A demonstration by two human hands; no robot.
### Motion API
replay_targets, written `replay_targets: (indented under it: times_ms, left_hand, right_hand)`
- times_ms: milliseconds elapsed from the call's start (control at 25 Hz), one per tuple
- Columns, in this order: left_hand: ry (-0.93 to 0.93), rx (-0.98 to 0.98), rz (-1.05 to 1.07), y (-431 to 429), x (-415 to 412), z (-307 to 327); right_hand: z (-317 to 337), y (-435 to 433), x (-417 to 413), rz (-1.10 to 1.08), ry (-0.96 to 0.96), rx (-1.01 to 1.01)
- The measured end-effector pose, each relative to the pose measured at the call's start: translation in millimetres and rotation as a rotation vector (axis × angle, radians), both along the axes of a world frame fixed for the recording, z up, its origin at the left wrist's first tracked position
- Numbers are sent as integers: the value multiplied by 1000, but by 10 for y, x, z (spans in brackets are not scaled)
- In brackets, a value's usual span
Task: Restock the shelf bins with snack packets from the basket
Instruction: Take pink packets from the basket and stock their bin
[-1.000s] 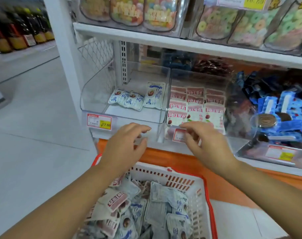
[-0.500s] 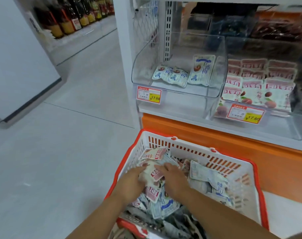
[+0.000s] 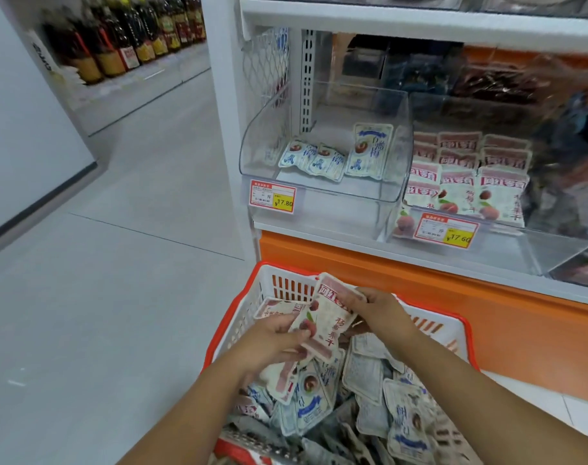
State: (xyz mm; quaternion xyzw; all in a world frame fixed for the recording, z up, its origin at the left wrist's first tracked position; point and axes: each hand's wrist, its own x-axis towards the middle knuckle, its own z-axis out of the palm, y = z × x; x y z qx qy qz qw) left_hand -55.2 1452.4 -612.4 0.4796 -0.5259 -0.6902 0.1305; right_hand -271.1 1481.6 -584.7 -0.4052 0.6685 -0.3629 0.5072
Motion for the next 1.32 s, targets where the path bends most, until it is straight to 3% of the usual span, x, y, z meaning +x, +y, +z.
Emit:
replay_targets:
  times_ms: [120,280,440,680,800,920,1000,1160,1320]
  left_hand:
    - [145,106,54,70,-199,139]
    - [186,106,87,143,-376,235]
    - [206,41,88,226,-558,466]
    - [189,-351,85,64,-1020,1362]
    - [134,-699,12,-124,-1195,1759]
    - [-53,-1025,27,-391,-1275,1942]
    - [-168,-1134,47,-584,-1298,1879]
    - [-328,-1136,-90,-807,-1383,1594]
    - [-410,-1232,-156,-816,-1489,1527]
  right_hand:
    - [109,159,-53,-80,-145,-3]
    - [176,329,-91,-179,-337,34]
    - [295,469,-137,-138,-220,-42]
    - [1203,393,-577,-131,-64,-294]
    - [1735,249,-870,-13,51,-365]
    - [2036,-71,-1403,-194,252,-445]
    - [1993,-308,-1810,-293,398,-353]
    - [1508,-655,-2216,-138,504,152]
    - [1250,-875,-2161,-139,577,193]
